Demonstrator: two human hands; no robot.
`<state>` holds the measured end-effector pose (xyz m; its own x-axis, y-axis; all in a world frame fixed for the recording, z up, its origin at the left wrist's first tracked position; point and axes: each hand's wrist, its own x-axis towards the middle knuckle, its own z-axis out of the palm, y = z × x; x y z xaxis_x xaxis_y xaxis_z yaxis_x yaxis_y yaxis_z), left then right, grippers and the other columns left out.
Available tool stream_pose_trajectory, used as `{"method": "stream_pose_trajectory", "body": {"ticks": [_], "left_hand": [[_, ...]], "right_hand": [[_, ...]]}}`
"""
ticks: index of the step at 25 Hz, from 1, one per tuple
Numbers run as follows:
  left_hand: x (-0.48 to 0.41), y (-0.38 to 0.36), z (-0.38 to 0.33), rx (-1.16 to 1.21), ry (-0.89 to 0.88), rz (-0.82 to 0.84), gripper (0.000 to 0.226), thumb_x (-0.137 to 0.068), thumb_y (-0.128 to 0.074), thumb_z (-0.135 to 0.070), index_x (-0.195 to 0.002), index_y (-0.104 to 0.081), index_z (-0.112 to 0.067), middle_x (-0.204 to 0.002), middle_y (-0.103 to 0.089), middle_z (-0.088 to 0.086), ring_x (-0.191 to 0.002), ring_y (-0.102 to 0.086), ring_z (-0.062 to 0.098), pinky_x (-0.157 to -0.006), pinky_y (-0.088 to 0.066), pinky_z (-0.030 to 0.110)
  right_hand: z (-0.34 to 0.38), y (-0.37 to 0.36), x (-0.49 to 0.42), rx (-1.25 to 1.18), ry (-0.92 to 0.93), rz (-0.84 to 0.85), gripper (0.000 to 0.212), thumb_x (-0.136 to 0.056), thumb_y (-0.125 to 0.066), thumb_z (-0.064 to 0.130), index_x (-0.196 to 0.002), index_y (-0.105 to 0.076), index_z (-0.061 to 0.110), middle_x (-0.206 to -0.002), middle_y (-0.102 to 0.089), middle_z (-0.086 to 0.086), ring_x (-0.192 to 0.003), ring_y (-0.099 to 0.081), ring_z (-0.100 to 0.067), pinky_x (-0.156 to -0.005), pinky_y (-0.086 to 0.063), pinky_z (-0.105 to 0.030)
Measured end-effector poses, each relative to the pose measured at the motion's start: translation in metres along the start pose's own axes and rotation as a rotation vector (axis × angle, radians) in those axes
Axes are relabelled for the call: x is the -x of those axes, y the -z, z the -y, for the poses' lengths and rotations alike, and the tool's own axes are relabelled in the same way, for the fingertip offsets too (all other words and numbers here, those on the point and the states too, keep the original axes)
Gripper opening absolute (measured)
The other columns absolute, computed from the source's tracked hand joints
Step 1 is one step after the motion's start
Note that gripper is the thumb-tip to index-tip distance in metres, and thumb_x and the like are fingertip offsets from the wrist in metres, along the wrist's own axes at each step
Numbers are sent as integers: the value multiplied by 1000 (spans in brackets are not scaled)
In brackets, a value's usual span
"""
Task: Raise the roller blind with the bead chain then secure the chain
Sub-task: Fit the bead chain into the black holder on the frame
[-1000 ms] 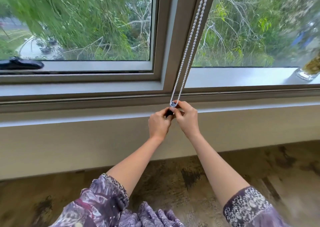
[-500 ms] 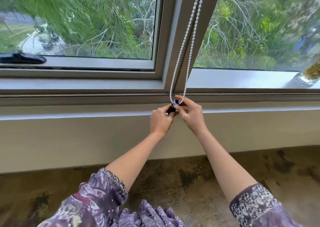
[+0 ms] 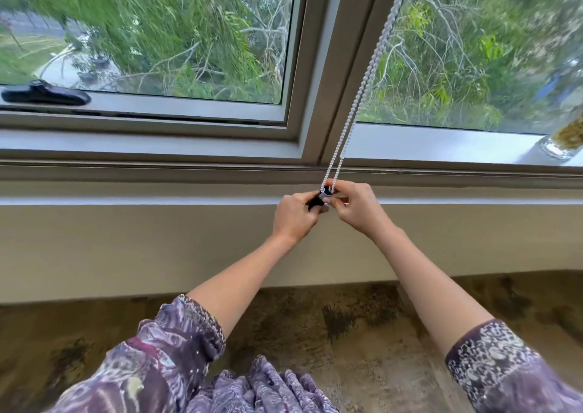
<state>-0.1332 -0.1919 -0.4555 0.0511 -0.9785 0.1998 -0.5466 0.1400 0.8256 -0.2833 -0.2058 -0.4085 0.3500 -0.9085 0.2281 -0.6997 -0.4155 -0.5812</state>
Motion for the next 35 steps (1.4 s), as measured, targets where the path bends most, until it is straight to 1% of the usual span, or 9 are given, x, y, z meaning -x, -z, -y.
{"method": "stream_pose_trajectory", "body": {"ticks": [4,7,10,14,20,24,26,30,35], "left_hand": [[8,-5,-3,-58,-12,-52,16,-80,-66,-33,-94,-74,-29,-72,-74,4,-68,-65,26,-59,-51,35],[12,-8,-5,-99,41,-99,20,-83,-62,-31,-99,-73,-29,-73,-74,7,-72,-66,30,-65,-54,35],[11,-6,-2,-68,59,-81,20,-85,-61,-30,-101,-74,-28,-74,-73,9,-72,-65,30,-64,-49,34],[13,-2,-1,-16,38,-77,17,-82,-62,-33,-89,-73,-23,-69,-71,6,-70,-65,30,-62,-51,37],[17,-7,-4,-97,111,-134,22,-88,-55,-32,-91,-74,-23,-73,-73,12,-72,-65,35,-65,-53,41],[18,-13,-10,-127,124,-165,29,-93,-49,-34,-85,-71,-18,-67,-70,15,-67,-63,39,-61,-51,40],[16,-12,-8,-104,128,-160,26,-91,-52,-36,-90,-73,-21,-72,-72,15,-72,-65,38,-63,-50,38],[11,-8,-1,1,122,-82,17,-83,-61,-36,-92,-72,-27,-75,-74,5,-76,-65,29,-66,-49,34],[8,-7,-2,13,118,-52,13,-81,-62,-31,-88,-72,-26,-76,-73,2,-76,-65,27,-67,-52,36]], "right_hand": [[-1,3,-5,324,74,22,14,-84,-63,24,-80,-60,10,-75,-65,-5,-72,-61,-31,-63,-46,-35],[5,-10,-6,357,13,-47,17,-85,-61,24,-78,-59,8,-76,-65,-8,-74,-60,-33,-63,-36,-30],[8,-17,-6,185,-105,-89,18,-84,-65,27,-90,-66,10,-87,-71,-6,-78,-65,-26,-71,-50,-31],[12,-28,2,-132,-226,-146,28,-82,-71,22,-108,-67,13,-93,-71,-1,-78,-65,-11,-73,-45,-4],[25,-47,7,-154,-267,-373,3,-81,-66,19,-83,-68,17,-62,-62,10,-57,-56,3,-54,-37,-11],[30,-58,2,-74,-376,-443,10,-83,-64,26,-79,-66,16,-71,-71,-6,-68,-61,-22,-64,-41,-31],[27,-56,0,-209,-384,-442,7,-81,-67,26,-80,-67,19,-72,-71,-1,-73,-64,-20,-68,-47,-30],[18,-53,11,-418,-287,-405,13,-80,-70,17,-92,-68,22,-80,-71,10,-79,-66,0,-70,-49,-10],[17,-56,10,-487,-291,-409,11,-82,-68,18,-90,-68,25,-83,-73,5,-79,-68,-4,-74,-54,-21]]}}
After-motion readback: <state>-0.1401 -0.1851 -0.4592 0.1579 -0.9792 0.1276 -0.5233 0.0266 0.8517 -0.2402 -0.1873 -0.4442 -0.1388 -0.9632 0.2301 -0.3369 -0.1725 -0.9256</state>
